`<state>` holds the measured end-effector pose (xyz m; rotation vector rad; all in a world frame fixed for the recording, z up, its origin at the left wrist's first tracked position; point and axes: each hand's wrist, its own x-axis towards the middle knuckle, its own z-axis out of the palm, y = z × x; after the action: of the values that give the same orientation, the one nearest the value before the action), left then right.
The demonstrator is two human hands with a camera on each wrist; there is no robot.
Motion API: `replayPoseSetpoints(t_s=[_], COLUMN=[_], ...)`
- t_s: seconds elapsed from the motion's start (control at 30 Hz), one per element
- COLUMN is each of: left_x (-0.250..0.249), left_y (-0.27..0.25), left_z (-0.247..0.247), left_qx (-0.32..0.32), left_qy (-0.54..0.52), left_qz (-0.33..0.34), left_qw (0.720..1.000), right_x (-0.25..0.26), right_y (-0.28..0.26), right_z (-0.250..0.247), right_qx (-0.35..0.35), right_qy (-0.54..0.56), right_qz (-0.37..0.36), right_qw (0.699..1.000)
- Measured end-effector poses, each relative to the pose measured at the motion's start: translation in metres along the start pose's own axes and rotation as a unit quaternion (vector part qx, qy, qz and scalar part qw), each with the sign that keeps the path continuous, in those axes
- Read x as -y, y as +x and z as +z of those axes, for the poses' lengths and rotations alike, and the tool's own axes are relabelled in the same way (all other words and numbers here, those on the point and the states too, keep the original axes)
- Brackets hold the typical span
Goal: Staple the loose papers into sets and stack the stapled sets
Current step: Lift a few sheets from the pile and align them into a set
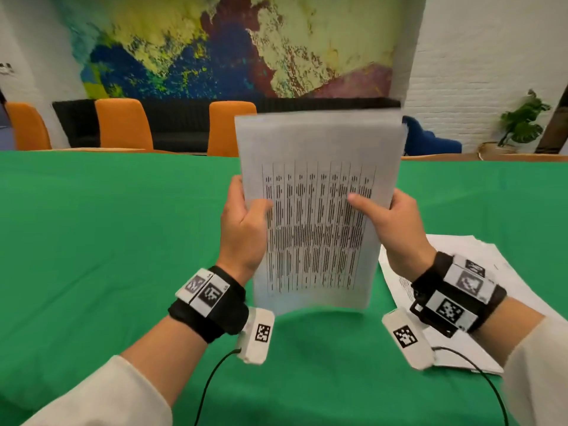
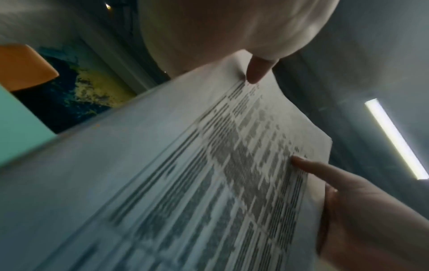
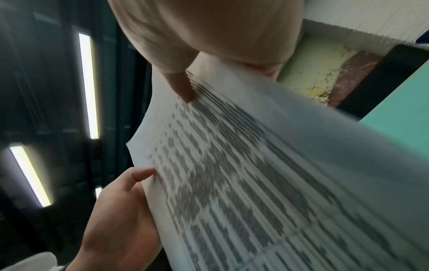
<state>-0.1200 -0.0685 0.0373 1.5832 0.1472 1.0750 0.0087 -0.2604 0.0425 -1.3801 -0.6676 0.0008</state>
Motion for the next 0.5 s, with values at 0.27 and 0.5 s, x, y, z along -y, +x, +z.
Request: replayPoseSetpoints(t_s=[0.27, 0.5], left_x=[-0.028, -0.030], left_y=[0.015, 0.026], left_z=[0.007, 0.000], left_qx=[0.024, 0.026], left_qy=[0.013, 0.033], left_qz=[0.040, 0.052], left_qw=[0.999, 0.998], right_x=[0.034, 0.038], right_y=[0.011, 0.016], right_z=[0.010, 0.008], right_qx=[0.020, -0.021], right_qy=[0.000, 0.032], right_qz=[-0.060, -0.053], right_qw=[0.998, 0.998])
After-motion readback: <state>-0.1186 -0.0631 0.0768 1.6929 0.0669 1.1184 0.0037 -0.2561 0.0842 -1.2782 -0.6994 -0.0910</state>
